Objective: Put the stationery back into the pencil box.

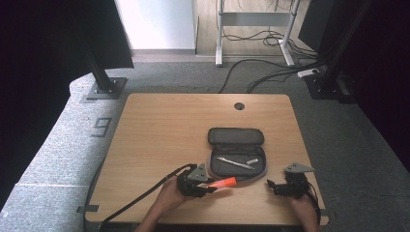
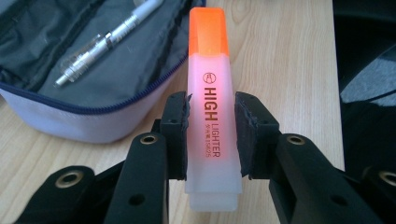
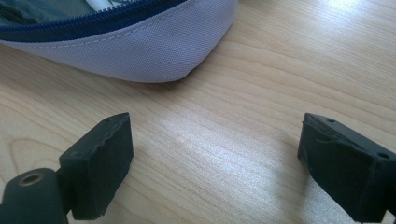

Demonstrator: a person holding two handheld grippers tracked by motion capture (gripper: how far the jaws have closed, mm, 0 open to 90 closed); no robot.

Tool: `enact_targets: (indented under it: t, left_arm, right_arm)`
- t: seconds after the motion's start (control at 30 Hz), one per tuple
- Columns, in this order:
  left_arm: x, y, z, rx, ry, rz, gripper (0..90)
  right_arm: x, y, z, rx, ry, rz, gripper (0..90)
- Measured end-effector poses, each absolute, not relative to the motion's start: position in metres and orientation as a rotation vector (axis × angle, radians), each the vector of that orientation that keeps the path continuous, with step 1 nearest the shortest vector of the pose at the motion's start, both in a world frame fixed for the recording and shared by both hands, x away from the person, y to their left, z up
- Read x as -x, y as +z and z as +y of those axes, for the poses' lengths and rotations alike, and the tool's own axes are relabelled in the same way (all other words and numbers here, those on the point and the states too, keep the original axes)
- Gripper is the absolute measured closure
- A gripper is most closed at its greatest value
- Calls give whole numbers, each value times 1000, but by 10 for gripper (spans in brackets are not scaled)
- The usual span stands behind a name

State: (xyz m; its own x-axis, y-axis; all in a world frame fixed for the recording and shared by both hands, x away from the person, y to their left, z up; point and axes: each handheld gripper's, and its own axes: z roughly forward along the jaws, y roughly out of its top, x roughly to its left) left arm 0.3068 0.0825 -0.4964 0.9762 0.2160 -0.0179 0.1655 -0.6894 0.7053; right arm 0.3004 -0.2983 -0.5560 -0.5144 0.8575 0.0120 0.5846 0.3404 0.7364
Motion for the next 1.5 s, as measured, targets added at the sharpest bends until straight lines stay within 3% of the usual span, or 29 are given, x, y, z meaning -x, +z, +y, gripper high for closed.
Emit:
enact_targets:
  t: [0.57,1.5]
  left_arm:
    - [-337,-468,66,-2318,151,307,667]
    - [-382,-474,18,-2310,172,340,664]
  right_arm:
    - [-300,-556,-298,-1271,989,2232,104]
    - [-300,-556,-298,-1274,990,2231,104]
